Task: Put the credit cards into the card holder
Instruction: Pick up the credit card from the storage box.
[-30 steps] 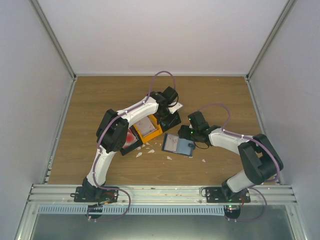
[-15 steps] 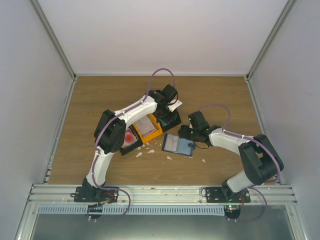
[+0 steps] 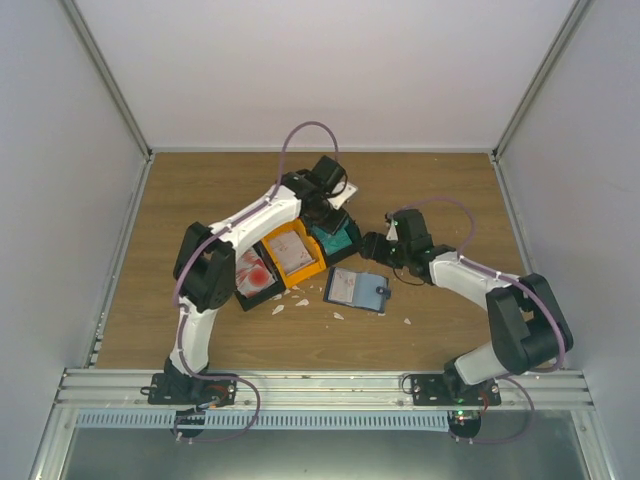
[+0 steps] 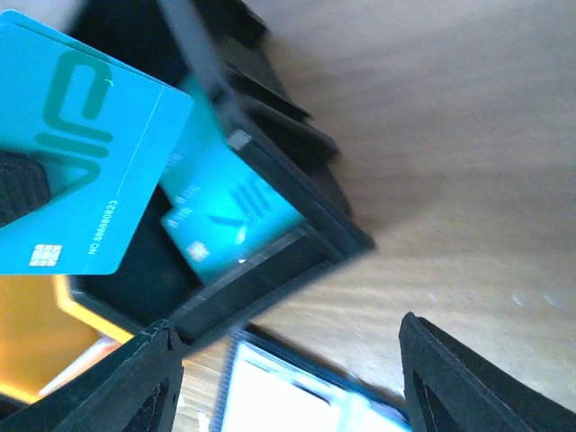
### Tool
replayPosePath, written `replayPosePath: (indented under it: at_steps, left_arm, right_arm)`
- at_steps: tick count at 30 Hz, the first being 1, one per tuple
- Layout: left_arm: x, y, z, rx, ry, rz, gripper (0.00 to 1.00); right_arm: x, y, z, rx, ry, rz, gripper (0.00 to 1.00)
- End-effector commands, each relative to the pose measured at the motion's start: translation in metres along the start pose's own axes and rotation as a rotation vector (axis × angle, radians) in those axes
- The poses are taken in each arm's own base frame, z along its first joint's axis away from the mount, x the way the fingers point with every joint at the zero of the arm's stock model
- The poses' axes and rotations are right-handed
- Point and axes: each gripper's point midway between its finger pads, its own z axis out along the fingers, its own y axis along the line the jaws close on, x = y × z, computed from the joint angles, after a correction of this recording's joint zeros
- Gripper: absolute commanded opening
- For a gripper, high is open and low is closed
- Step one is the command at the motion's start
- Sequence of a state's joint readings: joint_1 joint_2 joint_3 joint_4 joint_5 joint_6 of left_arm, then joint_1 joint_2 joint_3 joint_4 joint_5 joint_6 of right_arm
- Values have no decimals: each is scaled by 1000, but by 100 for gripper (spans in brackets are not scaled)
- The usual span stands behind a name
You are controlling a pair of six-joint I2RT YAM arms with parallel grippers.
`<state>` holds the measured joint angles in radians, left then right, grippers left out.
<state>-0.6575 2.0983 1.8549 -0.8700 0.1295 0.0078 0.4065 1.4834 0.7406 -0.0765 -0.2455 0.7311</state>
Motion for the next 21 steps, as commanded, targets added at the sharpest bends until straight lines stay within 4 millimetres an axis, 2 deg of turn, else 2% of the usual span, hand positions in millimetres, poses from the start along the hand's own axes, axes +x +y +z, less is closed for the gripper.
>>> replayPosePath:
  at_steps: [1,3,4,9,15,21]
  left_arm:
    - [-37,18,-55,5,-202,-94,0]
    - [-43,23,-71,25,-254,-136,0]
    - [-48,22,-94,107,-313,-194,0]
    - [-50,-1,-136,396,-370,-221,0]
    - [-49,-12,-167,590,-410,-233,0]
    - [-47,-19,-176,677,-415,-227,0]
  right_arm:
    - [-40,63,-21,-295,-86,-48,69]
    - [-47,81,-27,-379,-98,-61,72]
    - [-53,105,-36,-500,-103,-78,75]
    - [-61,138,-51,-689,-100,-93,77]
    - [-66,150,-55,-750,-94,-101,75]
    - [-69,165,-66,-838,-95,-120,66]
